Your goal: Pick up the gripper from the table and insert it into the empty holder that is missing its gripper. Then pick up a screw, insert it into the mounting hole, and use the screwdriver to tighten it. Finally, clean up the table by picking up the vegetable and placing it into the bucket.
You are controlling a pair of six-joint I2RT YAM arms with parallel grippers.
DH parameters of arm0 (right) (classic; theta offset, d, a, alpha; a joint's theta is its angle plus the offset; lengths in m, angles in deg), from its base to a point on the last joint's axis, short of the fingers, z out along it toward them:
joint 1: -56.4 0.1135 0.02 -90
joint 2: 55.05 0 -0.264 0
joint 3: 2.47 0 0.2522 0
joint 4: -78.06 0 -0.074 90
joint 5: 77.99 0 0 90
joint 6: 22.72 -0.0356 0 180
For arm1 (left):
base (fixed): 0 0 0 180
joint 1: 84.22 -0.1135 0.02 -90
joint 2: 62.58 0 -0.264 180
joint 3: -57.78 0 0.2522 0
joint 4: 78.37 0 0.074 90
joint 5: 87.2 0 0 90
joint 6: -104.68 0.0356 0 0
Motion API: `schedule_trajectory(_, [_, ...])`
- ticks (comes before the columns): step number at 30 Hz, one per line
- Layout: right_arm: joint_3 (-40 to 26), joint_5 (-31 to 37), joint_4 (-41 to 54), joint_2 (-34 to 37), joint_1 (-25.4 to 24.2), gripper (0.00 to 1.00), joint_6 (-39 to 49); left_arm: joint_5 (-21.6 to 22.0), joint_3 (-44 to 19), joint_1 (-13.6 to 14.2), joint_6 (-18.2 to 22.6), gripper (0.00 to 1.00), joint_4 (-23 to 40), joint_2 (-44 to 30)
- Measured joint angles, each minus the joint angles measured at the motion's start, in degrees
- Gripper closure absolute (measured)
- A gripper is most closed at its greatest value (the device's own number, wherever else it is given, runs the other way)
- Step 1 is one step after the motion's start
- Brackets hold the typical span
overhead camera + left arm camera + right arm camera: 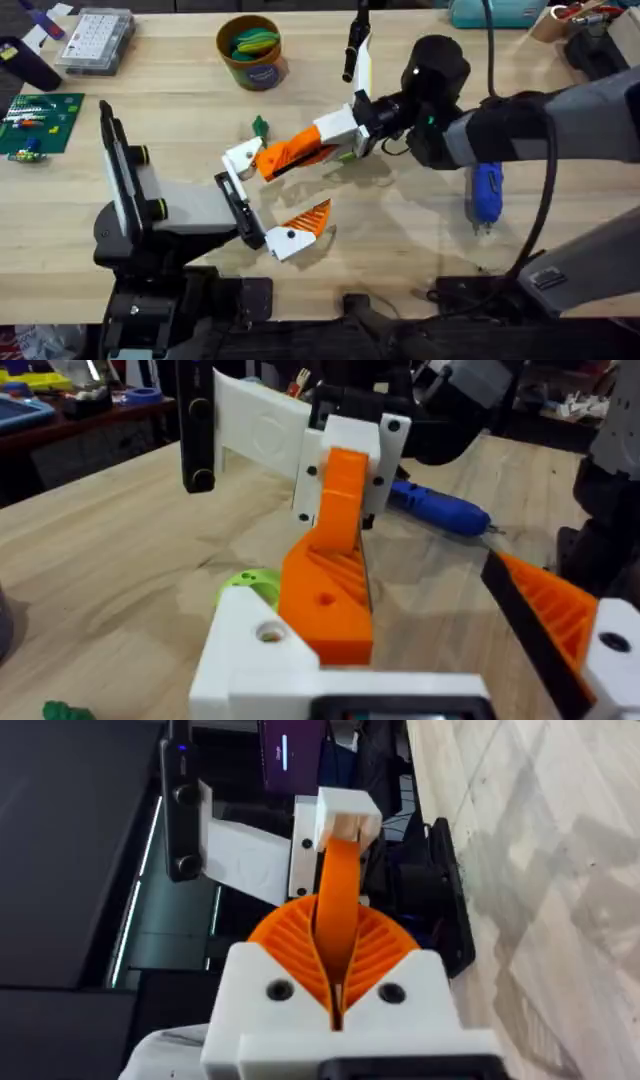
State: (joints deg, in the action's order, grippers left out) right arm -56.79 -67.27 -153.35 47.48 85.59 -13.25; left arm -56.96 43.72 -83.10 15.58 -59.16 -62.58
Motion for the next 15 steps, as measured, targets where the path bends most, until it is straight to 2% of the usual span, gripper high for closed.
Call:
schedule_trajectory(6, [-0.02, 0.44, 5.80, -0.01, 0.00, 0.985, 3.43, -0.23, -0.02, 0.01, -0.75, 0.016, 0.14, 0.00])
schedule_trajectory(15, [-0.02, 0.74, 6.48, -0.01, 0.00, 0.985, 7.88, -0.42, -0.02, 0.00, -1.17, 0.016, 0.17, 0.00])
